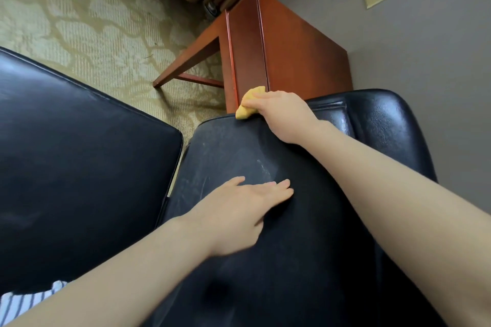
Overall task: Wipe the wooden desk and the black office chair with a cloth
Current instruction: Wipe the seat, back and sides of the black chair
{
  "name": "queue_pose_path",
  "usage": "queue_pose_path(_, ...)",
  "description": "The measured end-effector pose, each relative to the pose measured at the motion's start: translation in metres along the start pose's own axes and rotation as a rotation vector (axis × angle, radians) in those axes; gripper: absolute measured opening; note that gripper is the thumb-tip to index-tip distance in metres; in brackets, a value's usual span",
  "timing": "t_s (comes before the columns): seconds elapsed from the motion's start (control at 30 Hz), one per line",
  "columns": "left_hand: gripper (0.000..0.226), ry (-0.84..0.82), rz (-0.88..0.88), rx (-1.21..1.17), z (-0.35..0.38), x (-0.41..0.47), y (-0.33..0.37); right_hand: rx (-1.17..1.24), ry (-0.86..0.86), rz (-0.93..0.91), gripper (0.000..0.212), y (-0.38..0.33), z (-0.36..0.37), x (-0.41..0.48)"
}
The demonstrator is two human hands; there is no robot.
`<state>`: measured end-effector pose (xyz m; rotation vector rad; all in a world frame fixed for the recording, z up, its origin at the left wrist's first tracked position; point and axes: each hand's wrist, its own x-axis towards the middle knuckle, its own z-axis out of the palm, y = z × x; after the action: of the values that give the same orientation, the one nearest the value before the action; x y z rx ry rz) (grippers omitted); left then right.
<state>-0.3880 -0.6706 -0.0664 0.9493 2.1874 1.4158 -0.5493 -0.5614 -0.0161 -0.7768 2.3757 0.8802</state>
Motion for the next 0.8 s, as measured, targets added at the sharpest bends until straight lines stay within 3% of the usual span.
queue_pose_path(0.23,0.054,0.060,-0.070,0.057,0.003,-0.021,-0.005,-0.006,0.078,-0.181,0.027,-0.034,0.014,-0.085)
queue_pose_path(0.43,0.047,0.137,-0.236,-0.006,0.000,-0.057,-0.029,0.067,0.000,-0.236,0.030,-0.065,0.021,-0.167)
queue_pose_path(0.57,0.046,0.198,-0.313,-0.069,-0.005,-0.074,-0.038,0.011,0.082,-0.365,0.030,-0.061,0.015,-0.188)
queue_pose_path(0.8,0.045,0.272,-0.350,-0.086,-0.010,-0.089,-0.045,-0.008,0.112,-0.140,0.013,-0.020,-0.009,-0.097)
